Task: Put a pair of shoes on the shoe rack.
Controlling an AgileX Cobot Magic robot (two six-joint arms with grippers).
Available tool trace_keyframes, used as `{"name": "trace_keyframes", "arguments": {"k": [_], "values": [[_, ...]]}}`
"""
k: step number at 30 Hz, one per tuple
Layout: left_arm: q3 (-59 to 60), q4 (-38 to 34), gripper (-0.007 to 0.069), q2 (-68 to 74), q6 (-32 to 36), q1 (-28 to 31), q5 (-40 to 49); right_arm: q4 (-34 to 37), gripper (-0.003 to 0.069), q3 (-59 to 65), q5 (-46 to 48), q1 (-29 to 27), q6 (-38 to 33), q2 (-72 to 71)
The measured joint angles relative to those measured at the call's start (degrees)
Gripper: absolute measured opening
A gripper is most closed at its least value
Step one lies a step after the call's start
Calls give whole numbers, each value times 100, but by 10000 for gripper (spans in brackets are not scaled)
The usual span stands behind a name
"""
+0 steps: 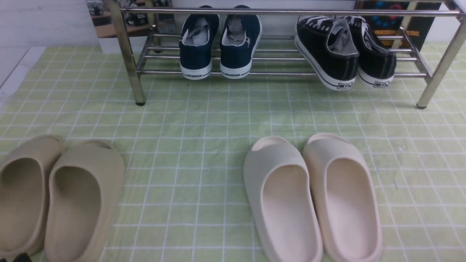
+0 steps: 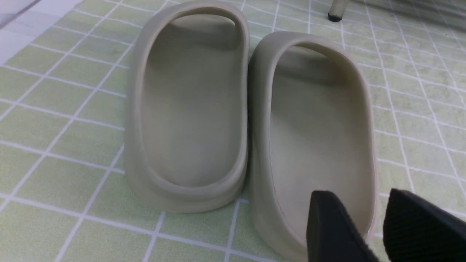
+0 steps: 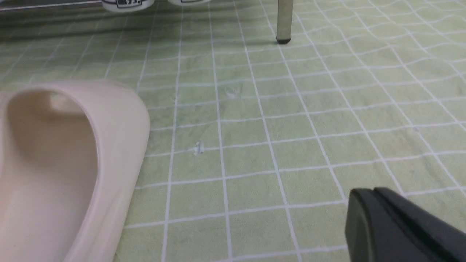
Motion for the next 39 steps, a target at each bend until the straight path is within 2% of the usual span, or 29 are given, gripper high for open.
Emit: {"name": "trace_keyframes", "arguments": {"k": [39], "values": [[0,0,239,0,0,0,0,5,10,-41,221,0,0,0]]}}
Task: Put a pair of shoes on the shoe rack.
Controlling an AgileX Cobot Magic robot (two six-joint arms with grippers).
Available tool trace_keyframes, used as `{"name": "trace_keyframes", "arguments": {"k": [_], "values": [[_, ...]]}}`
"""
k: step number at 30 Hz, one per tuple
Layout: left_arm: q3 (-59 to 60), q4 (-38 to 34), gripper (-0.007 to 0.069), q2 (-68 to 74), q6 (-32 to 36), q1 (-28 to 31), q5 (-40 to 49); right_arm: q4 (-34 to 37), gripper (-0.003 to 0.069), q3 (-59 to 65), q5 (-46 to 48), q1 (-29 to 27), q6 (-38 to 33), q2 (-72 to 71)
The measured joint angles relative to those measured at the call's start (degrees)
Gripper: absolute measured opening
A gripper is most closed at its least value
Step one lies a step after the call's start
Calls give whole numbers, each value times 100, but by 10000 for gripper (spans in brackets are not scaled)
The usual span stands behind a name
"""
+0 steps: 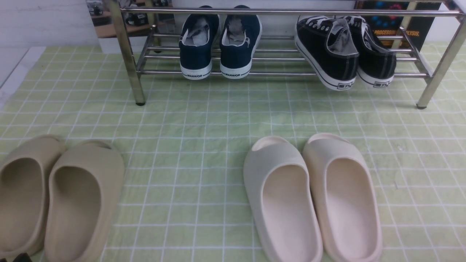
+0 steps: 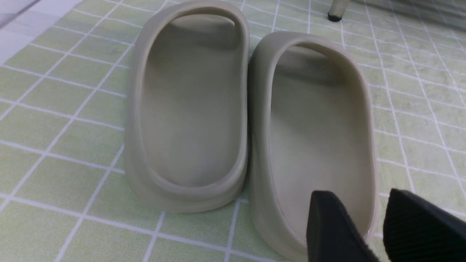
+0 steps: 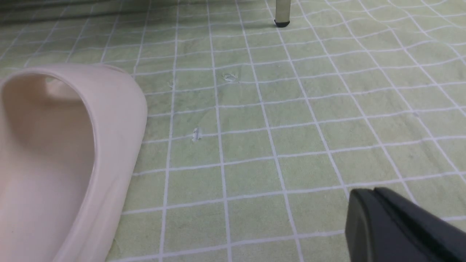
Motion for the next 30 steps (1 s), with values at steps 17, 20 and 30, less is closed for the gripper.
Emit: {"name": "trace_keyframes", "arguments": {"k": [17,20,30], "values": [[0,0,239,0,0,0,0,0,22,0,5,0,2,0],[0,0,239,0,0,0,0,0,22,0,5,0,2,0],[0,0,239,0,0,0,0,0,31,0,5,0,2,0]]}}
